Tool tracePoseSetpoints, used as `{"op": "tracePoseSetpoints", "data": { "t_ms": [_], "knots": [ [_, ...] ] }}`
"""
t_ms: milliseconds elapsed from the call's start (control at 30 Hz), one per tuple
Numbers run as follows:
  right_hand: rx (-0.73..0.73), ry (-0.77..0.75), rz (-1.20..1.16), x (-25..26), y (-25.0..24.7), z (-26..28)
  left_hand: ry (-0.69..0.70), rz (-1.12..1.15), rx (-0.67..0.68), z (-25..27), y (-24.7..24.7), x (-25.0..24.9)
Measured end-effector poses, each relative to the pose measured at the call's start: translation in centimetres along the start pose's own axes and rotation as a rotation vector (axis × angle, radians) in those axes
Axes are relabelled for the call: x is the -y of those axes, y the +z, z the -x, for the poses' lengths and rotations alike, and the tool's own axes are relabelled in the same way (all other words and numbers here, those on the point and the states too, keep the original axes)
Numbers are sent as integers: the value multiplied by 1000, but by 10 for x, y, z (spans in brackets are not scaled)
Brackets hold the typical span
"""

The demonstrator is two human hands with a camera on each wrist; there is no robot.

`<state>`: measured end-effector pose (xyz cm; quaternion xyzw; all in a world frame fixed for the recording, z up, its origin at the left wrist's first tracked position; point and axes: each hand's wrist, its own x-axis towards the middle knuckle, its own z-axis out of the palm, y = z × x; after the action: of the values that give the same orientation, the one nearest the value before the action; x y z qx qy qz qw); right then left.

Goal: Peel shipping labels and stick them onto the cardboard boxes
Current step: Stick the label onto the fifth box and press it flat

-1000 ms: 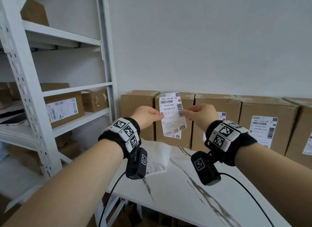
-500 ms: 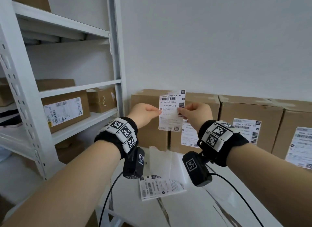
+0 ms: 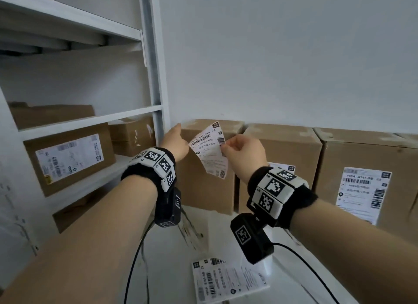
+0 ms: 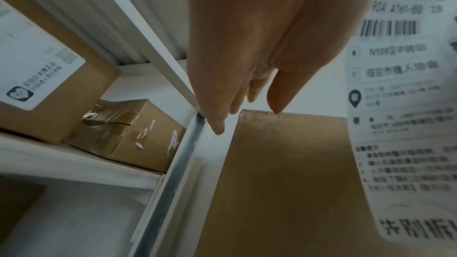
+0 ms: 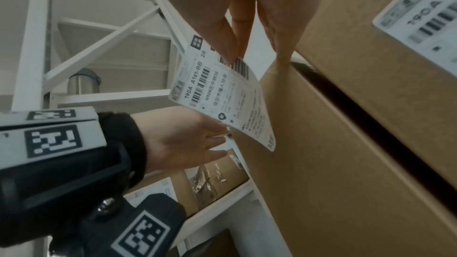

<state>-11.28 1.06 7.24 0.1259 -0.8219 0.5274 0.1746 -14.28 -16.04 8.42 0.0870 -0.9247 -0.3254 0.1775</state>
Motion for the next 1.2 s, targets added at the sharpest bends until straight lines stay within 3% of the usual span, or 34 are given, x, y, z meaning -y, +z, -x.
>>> {"op": "tracePoseSetpoints", "data": {
  "t_ms": [200,367,667,933,1200],
  "knots": [
    [64,30,-7,10,9,-3,9,-3,13,-6,1,6],
    [55,42,-39,14,16,0,-49,173,17,-5,-4,12],
    [136,26,-179,44,-1,28,-68,315,-116,5,-31,32],
    [95,-63,-321,76,-40,58,68,305,-319,92,-83,-35],
    [76,-142,-443,110,-107,101,134,325,-395,162,-107,-87]
  ]
}}
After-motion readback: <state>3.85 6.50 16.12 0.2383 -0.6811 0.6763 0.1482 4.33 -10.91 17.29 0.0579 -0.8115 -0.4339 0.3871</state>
